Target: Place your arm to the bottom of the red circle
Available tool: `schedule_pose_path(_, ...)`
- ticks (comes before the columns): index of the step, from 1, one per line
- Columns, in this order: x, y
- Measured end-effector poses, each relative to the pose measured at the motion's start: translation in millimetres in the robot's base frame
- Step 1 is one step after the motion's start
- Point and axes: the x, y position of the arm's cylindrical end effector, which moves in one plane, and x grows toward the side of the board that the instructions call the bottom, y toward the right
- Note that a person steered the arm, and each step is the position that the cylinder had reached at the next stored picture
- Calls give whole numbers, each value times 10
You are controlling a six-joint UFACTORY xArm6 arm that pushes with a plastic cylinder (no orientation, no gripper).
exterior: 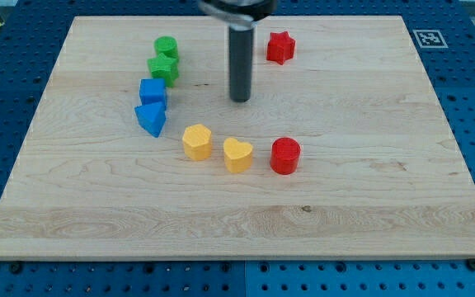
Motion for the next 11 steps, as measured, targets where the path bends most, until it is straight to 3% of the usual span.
schedule_pose_path(2, 496, -153)
schedule_pose_path(4, 588, -94)
schedule_pose_path(6, 602, 931)
schedule_pose_path(7, 817, 1738)
schedule_pose_path(8, 1150, 2005)
schedule_pose_path(11, 1409, 812)
